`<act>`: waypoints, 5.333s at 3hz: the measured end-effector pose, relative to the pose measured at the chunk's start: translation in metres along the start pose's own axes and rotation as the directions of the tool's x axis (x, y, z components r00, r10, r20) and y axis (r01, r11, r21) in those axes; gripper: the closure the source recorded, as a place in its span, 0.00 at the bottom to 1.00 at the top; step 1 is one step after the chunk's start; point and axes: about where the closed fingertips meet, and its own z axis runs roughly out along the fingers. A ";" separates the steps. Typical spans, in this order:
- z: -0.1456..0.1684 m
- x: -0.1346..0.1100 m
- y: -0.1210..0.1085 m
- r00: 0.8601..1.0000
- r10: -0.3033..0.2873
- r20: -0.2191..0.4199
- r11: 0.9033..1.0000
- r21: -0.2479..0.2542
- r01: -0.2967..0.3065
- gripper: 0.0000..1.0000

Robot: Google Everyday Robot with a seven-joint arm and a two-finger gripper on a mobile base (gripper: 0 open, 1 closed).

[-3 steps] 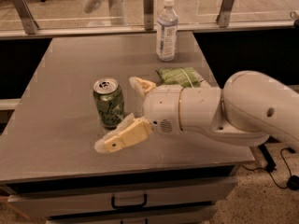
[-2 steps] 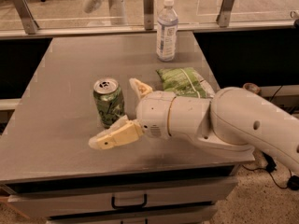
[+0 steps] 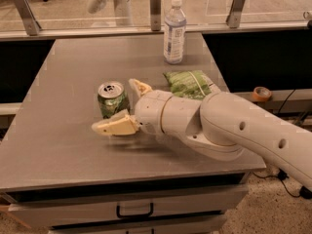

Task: Move green can near blue plastic bottle

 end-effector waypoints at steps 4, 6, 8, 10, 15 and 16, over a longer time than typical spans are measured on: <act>0.033 -0.035 -0.126 0.997 -0.003 0.083 0.982 0.190 -0.013 1.00; 0.060 -0.012 -0.190 0.996 0.062 0.064 0.962 0.261 -0.077 1.00; 0.081 0.006 -0.219 0.995 0.083 0.062 0.957 0.274 -0.097 0.58; 0.083 0.014 -0.222 0.996 0.086 0.038 0.952 0.292 -0.094 0.12; 0.004 -0.010 -0.160 0.998 0.057 0.011 0.959 0.277 -0.058 0.22; -0.052 -0.010 -0.139 0.997 0.069 -0.019 0.937 0.344 -0.059 0.40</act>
Offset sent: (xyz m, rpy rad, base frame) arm 0.0820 0.0031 0.0110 0.0986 -0.0308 -0.0608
